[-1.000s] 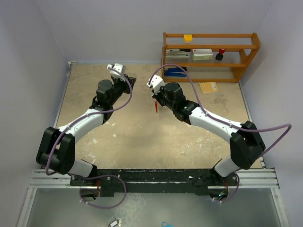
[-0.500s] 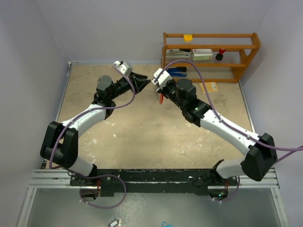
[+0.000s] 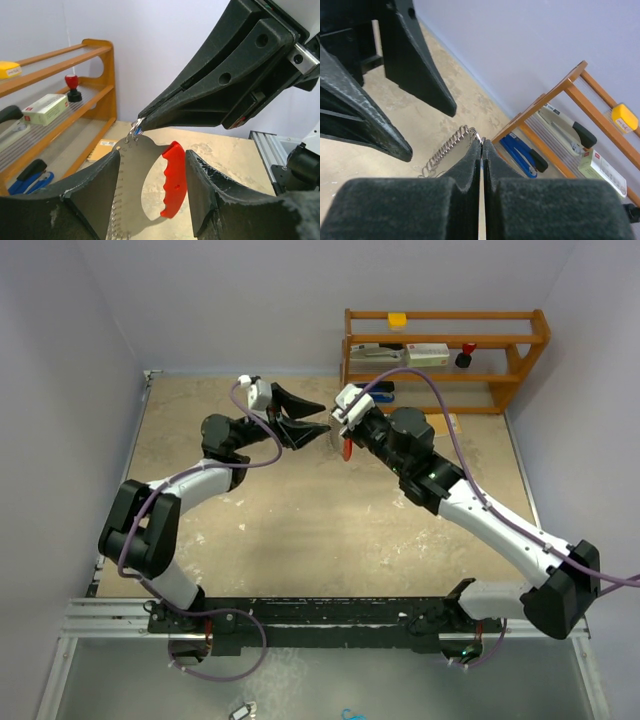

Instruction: Remove the keys from the keyring

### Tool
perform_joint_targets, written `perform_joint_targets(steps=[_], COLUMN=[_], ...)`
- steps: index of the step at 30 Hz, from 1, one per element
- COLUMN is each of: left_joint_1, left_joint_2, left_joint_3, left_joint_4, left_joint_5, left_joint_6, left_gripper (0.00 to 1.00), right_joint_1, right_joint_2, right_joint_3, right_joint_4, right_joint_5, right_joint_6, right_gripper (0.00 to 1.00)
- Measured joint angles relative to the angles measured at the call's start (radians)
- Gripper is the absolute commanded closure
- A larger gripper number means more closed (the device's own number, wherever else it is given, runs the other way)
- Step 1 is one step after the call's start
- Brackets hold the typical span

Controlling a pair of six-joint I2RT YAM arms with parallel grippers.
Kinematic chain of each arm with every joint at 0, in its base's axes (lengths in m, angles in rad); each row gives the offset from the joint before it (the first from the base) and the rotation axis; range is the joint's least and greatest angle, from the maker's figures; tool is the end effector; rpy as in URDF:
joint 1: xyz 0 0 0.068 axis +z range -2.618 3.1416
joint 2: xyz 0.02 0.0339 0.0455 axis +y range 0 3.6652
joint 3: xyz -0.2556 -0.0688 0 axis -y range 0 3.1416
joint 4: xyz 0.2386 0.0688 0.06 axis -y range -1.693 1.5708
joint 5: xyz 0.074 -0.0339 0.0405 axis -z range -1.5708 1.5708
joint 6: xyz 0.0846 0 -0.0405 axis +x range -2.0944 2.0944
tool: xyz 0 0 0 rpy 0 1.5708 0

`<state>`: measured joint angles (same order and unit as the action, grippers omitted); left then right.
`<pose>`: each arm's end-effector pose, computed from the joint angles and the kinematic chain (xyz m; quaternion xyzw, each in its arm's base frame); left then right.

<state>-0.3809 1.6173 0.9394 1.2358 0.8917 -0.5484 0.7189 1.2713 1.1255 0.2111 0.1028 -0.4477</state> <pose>0.3127 -0.1961 0.3332 0.3392 0.4677 -0.5406 0.6116 0.2670 0.2221 0.3927 -0.3447 0.5905 0.0637 0.7269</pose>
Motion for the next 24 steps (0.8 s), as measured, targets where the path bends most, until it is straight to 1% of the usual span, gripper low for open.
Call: perform_joint_targets(steps=[4, 12, 21, 24], left_joint_1=[0.002, 0.008, 0.019, 0.02], left_joint_2=[0.048, 0.098, 0.146, 0.165], left_joint_3=[0.03, 0.114, 0.125, 0.125], left_joint_4=[0.087, 0.269, 0.289, 0.29], left_joint_5=[0.054, 0.157, 0.224, 0.238], left_joint_6=[-0.051, -0.179, -0.25, -0.283], left_gripper=[0.44, 0.44, 0.44, 0.52], right_joint_1=[0.0, 0.0, 0.0, 0.0], right_joint_2=[-0.021, -0.068, -0.076, -0.076], right_joint_3=[0.0, 0.0, 0.0, 0.0], right_joint_4=[-0.04, -0.084, -0.1, -0.1], right_joint_5=[-0.071, -0.196, -0.23, -0.23], right_joint_6=[0.019, 0.051, 0.056, 0.056], right_gripper=[1.0, 1.0, 1.0, 1.0])
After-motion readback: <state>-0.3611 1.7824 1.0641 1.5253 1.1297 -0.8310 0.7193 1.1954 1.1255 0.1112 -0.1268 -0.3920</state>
